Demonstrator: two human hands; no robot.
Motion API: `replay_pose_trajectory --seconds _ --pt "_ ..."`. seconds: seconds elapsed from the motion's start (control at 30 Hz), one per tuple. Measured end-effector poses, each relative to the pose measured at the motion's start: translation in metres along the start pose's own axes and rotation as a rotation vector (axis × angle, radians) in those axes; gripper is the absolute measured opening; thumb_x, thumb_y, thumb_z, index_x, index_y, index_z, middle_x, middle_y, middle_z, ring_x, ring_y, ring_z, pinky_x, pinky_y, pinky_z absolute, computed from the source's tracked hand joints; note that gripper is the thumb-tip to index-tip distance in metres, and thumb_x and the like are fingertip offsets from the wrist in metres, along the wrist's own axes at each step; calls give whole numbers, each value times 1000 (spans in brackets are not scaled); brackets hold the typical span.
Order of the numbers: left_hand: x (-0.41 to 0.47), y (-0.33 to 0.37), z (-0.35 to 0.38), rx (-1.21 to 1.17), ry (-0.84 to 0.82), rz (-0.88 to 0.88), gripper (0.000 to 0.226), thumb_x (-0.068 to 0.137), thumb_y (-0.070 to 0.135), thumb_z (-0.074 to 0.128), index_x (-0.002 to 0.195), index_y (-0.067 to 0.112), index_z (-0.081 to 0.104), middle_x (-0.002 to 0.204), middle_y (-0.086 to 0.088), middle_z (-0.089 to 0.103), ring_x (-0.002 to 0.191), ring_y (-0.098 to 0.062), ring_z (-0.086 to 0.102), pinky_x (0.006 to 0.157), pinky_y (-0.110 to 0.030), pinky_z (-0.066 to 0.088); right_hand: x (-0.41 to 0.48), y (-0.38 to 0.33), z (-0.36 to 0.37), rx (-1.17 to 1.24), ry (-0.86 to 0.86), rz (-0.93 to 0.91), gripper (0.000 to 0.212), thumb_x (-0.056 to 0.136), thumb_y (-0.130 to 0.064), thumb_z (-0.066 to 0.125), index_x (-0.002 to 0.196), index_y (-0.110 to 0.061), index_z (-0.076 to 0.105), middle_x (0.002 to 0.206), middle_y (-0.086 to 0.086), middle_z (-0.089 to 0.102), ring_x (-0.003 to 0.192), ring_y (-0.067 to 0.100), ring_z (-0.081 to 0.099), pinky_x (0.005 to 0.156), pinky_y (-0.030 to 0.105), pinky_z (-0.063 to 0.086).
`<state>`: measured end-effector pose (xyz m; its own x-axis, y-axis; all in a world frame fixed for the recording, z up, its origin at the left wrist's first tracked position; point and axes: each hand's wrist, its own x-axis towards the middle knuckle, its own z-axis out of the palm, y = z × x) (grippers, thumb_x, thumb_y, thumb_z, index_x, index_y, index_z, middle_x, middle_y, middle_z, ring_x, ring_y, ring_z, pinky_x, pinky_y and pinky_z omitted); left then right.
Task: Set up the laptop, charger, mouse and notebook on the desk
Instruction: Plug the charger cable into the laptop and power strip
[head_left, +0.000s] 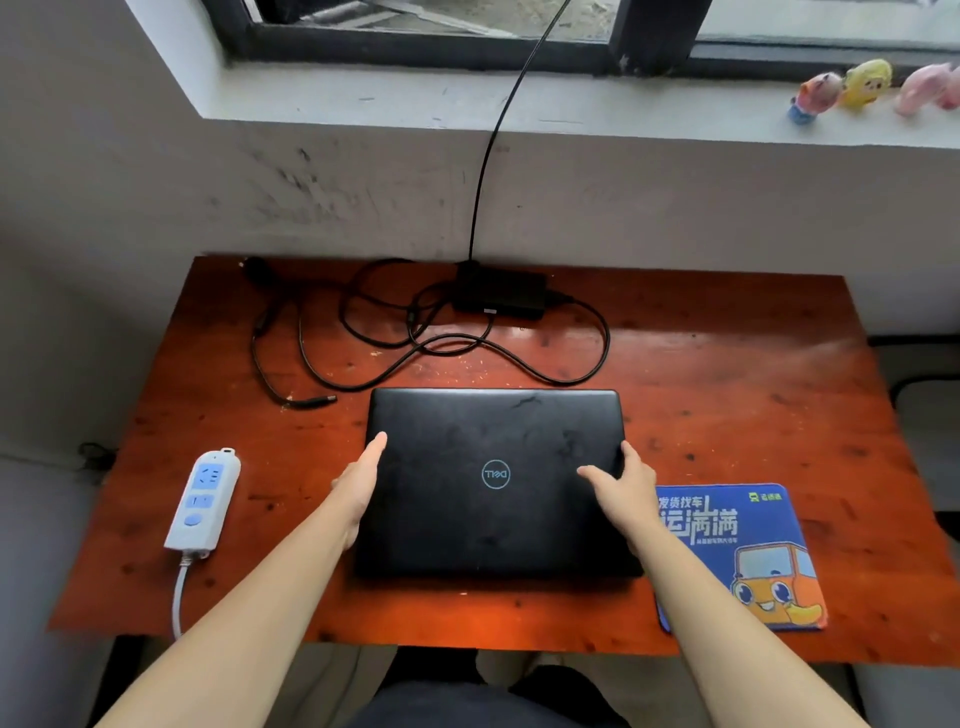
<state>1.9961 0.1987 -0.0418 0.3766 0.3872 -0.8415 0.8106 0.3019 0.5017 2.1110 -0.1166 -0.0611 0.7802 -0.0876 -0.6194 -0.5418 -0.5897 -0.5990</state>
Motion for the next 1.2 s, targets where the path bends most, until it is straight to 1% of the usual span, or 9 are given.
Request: replay_pose_trajectory --seconds 0.13,0.3,0.37,0.47,0.53,0.67,0.9,1.07,1.2 --pt "-4 -4 3 -2 -28 52 80 88 72 46 149 20 43 153 -1 45 140 -24 41 119 -47 28 -2 -2 -6 -14 -134 -30 89 85 -43 73 157 -17 29 162 7 29 147 27 32 120 44 29" --pt "-39 -8 5 178 34 224 69 96 59 48 150 18 41 156 -3 40 143 -24 36 119 -43 27 -8 -13 -40 -172 -252 -178 82 89 -49 68 156 -17 32 161 7 34 147 25 33 119 39 29" --pt "-52 -15 1 383 185 338 69 97 57 47 152 16 37 158 -7 37 145 -27 32 120 -44 26 -7 -23 -42 -325 -225 -288 84 90 -51 65 157 -17 29 161 11 31 148 28 30 118 40 27" --pt "-73 -34 -13 822 534 476 70 99 57 38 158 23 20 166 -10 13 152 -29 6 120 -49 15 -14 -40 -28 -537 -162 -461 85 91 -55 60 159 -22 20 165 17 15 151 32 18 120 44 22" --pt "-84 -46 -22 939 600 514 70 100 55 35 159 24 13 167 -12 3 153 -30 -2 121 -50 11 -24 -48 -13 -708 -135 -604 84 92 -58 56 159 -25 17 166 19 7 153 33 11 122 46 20" --pt "-86 -50 -41 1081 594 512 71 100 55 31 159 25 6 167 -13 -5 153 -30 -7 123 -50 6 -41 -58 19 -936 -122 -803 81 94 -59 48 160 -28 11 166 19 -4 154 35 2 123 49 14" --pt "-44 -29 -85 1112 504 487 73 100 54 37 159 24 8 167 -12 -3 153 -30 -7 122 -51 8 -60 -75 82 -1015 -209 -784 83 93 -65 43 160 -30 6 166 17 -12 154 36 -5 123 51 10" --pt "12 2 -113 1146 324 487 72 100 45 41 159 23 6 167 -11 -2 153 -29 -6 122 -51 8 -62 -90 134 -1059 -295 -646 104 79 -85 40 157 -39 -10 162 12 -31 151 42 -18 120 63 3" --pt "54 20 -123 1267 282 640 68 101 37 38 159 20 7 167 -11 1 153 -27 -3 122 -50 7 -60 -99 167 -1061 -353 -539 136 48 -99 47 147 -47 -31 149 7 -53 142 48 -34 113 72 -5"
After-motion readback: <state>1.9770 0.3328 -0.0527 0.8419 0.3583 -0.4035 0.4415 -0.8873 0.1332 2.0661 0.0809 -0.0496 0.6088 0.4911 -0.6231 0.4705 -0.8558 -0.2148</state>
